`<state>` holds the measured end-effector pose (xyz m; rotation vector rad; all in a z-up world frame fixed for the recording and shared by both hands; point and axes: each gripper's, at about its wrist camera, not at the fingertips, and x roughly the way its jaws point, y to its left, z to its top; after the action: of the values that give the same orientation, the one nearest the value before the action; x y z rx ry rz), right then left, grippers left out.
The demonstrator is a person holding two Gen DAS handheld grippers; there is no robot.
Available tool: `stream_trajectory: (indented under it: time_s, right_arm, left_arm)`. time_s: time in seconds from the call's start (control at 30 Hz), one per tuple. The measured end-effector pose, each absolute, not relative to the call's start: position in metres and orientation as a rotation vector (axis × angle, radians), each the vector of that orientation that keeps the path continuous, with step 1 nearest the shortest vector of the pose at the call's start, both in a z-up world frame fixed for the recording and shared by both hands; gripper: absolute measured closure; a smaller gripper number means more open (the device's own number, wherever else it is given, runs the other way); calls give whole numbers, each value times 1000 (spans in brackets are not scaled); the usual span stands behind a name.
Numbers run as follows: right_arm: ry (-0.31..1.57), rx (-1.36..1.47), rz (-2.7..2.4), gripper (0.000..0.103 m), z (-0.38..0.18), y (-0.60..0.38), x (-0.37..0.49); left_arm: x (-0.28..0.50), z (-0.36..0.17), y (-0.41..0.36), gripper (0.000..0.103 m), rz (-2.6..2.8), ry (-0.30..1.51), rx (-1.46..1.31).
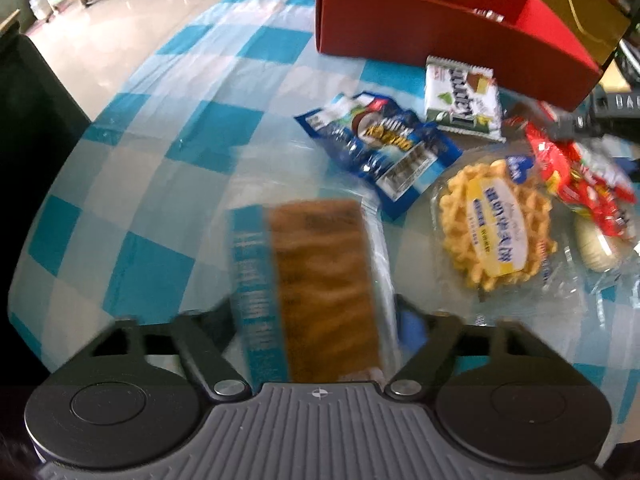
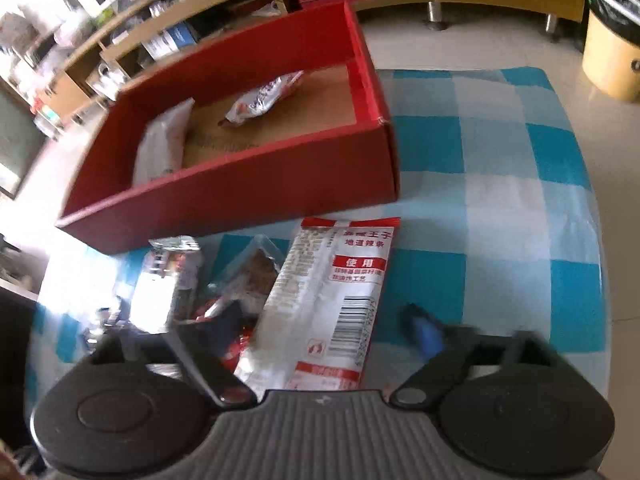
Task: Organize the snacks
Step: 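Lift the milk cake packet with the left tool while the right tool reaches the red-striped white packet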
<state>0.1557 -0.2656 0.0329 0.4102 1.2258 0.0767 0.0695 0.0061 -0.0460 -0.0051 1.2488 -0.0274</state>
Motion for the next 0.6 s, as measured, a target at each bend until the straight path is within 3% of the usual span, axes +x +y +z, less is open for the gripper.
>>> stream_trajectory:
  time_s: [0.17,0.37,0.6]
  right_arm:
    - [1229,324,85,56,46,-269,144]
    - [1205,318,104,64,62,-276,129]
    - [1179,374,148,85,72,-285,114]
  left_arm:
    - [69,-41,7,37,-23,1245,-12]
    - [70,-37,19,38,-33,1256,-87]
    - [62,-23,28,39,-50,1233,-135]
